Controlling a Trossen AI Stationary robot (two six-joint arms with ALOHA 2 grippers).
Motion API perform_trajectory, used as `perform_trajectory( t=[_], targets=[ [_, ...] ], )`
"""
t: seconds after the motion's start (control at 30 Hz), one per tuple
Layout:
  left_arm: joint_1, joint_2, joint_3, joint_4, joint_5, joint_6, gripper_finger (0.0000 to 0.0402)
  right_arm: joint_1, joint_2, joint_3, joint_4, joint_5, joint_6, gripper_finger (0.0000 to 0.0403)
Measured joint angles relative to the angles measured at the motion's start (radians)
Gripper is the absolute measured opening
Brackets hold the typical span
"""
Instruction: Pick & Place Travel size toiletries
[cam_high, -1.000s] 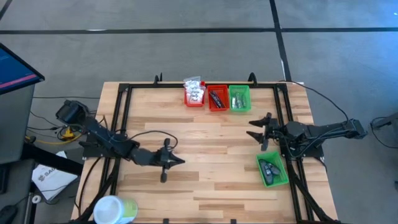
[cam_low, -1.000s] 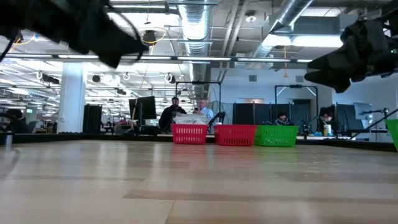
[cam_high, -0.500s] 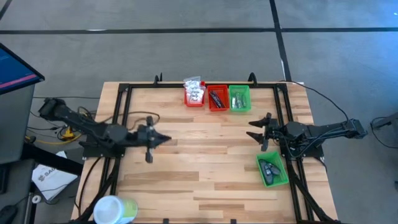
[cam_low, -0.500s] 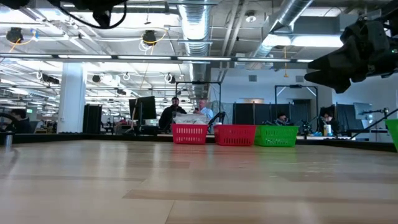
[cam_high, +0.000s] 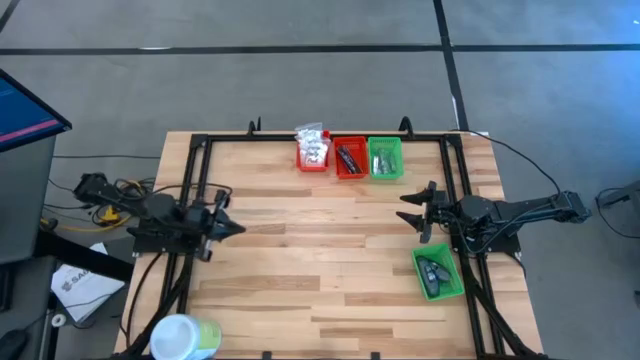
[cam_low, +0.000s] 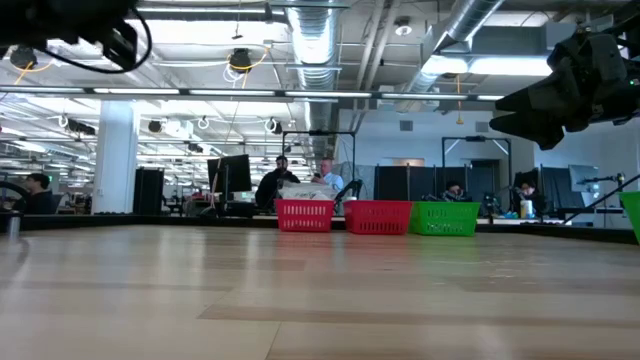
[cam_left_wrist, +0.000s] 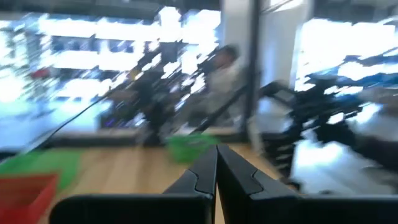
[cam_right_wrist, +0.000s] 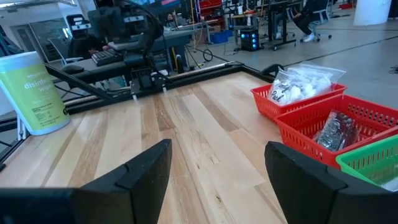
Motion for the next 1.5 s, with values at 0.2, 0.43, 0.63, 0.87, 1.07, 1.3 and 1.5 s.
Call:
perform_trajectory(
  t=[0.2, 0.43, 0.63, 0.87, 1.07, 1.3, 1.5],
  targets=[
    [0.0, -0.142, -0.02, -0.071, 0.066, 0.009, 0.0001, 0.0, 0.0, 0.0, 0.0, 0.0, 0.0, 0.0249],
    [0.0, -0.257, -0.064, -0.146, 0.041, 0.034, 0.0001, 0.0, 0.0, 0.0, 0.0, 0.0, 0.0, 0.0249],
    [-0.001, -0.257, -0.118, -0.157, 0.097, 0.009, 0.0001, 0.0, -0.003, 0.0, 0.0, 0.0, 0.0, 0.0249],
    [0.003, -0.232, -0.155, -0.163, 0.003, -0.02, 0.0001, 0.0, -0.003, 0.0, 0.0, 0.0, 0.0, 0.0249],
    [0.004, -0.161, -0.155, -0.161, -0.014, -0.021, 0.0001, 0.0, -0.003, 0.0, 0.0, 0.0, 0.0, 0.0249],
    [0.004, -0.084, -0.155, -0.161, -0.016, -0.021, 0.0001, 0.0, -0.003, -0.001, 0.0, 0.0, 0.0, 0.0249],
    [0.004, -0.03, -0.155, -0.154, -0.016, -0.021, 0.0001, 0.0, -0.003, -0.001, 0.0, 0.0, 0.0, 0.0249]
  ],
)
